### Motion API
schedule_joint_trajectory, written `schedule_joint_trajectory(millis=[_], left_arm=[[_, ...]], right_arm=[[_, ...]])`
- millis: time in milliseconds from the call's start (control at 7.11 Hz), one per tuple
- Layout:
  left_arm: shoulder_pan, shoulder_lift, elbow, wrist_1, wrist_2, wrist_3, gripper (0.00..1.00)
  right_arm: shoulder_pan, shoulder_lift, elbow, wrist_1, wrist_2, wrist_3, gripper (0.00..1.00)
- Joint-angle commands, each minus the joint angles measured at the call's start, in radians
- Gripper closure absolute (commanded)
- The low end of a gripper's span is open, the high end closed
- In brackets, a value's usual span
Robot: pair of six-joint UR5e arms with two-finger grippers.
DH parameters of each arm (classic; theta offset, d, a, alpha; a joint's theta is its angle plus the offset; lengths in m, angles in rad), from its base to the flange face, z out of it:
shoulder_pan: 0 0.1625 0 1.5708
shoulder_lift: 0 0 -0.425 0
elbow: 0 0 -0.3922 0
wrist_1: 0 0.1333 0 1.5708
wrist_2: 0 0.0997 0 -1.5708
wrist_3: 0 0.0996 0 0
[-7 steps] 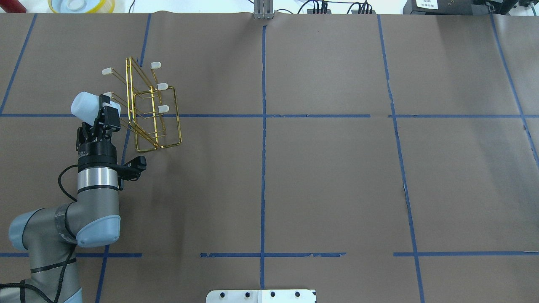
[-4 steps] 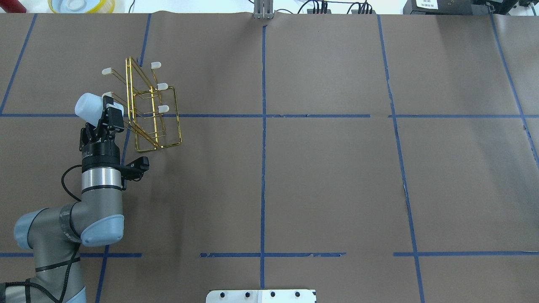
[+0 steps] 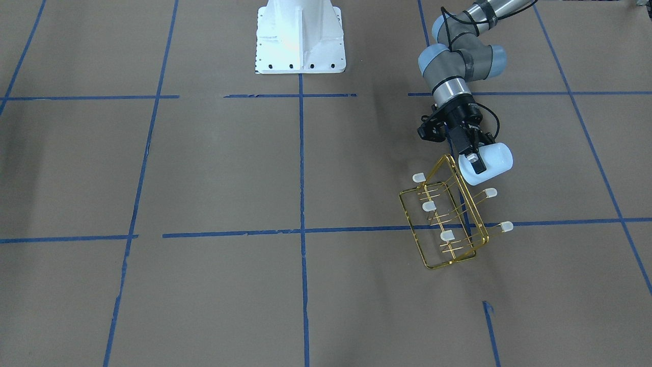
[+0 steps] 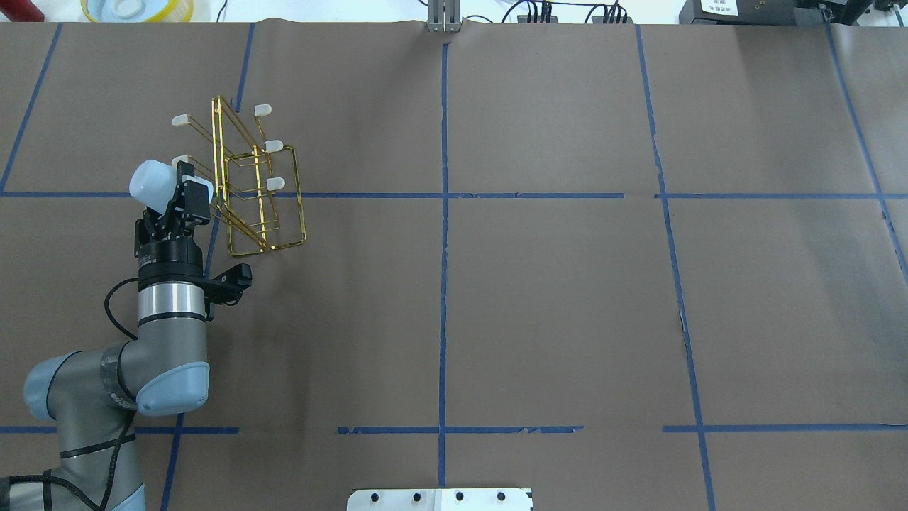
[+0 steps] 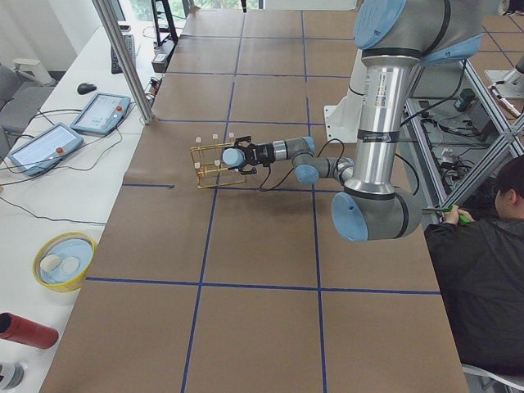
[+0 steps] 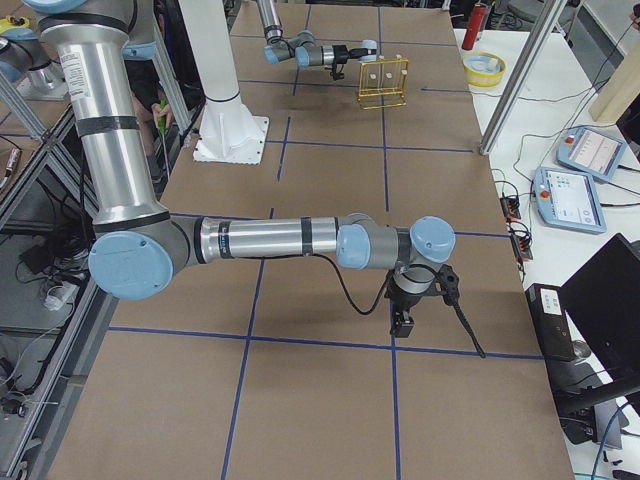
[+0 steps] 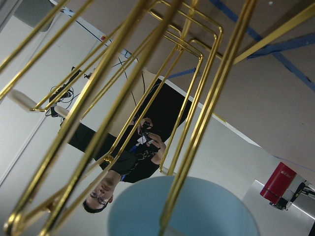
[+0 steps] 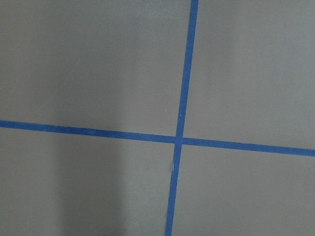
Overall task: Hang cup on cup holder
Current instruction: 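Slide the cup onto the white-tipped peg and open the left gripper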
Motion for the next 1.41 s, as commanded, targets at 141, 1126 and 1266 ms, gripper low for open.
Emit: schedule_joint_trajectory(millis=[141,1126,1266], left_arm=[[-0.002,0.007,-0.011,-0.004,0.0,0.0,0.0],[-0.011,0.242,-0.209,-0.338,-0.023,-0.365,0.0],[-0.011,0.263,-0.226,-0.347,-0.026,-0.593,0.0]], right_arm=[[0.0,0.0,0.0,0.0,0.0,0.0,0.0],[0.0,0.0,0.0,0.0,0.0,0.0,0.0],[0.0,0.0,0.0,0.0,0.0,0.0,0.0]])
